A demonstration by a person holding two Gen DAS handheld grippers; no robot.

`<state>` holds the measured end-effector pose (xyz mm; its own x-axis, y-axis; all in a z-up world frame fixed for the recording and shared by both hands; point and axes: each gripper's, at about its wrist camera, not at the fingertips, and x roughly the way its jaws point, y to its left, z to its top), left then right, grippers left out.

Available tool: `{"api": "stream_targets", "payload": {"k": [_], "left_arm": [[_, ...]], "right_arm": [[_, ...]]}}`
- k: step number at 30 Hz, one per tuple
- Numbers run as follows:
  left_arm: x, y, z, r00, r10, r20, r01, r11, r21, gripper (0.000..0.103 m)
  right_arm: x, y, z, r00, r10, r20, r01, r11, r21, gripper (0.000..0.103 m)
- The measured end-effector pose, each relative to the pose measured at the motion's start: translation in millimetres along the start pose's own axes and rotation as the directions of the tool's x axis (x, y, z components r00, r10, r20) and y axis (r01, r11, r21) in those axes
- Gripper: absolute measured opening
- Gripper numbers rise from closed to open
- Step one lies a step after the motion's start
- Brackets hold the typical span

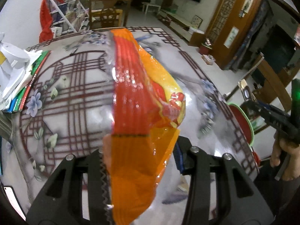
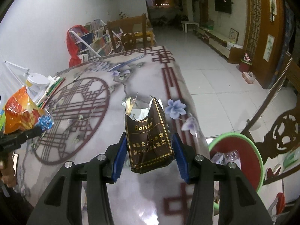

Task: Collect trash
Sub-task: 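Carry the cigarette pack and orange snack bag over the red bin with both grippers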

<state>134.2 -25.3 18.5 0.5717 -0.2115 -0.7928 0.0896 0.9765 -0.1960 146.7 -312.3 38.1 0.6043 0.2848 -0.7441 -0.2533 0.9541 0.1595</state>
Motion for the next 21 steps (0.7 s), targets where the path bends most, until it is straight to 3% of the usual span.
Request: {"api": "stream_targets", "payload": {"k": [10, 21], "left_arm": [[5.8, -47.9, -1.5, 0.998, -0.057, -0.020, 0.058, 0.996, 0.072, 0.042], [31.1, -145.2, 8.5, 0.983, -0.173, -0.059, 0.182, 0.961, 0.208, 0.042]], "right_arm": [[-35.3, -25.3, -18.6, 0.999, -0.027, 0.033, 0.026, 0.999, 0.044, 0.046], [-61.7, -89.3, -28.3, 0.994, -0.099, 0.052, 0.091, 0.987, 0.133, 0.046]]}}
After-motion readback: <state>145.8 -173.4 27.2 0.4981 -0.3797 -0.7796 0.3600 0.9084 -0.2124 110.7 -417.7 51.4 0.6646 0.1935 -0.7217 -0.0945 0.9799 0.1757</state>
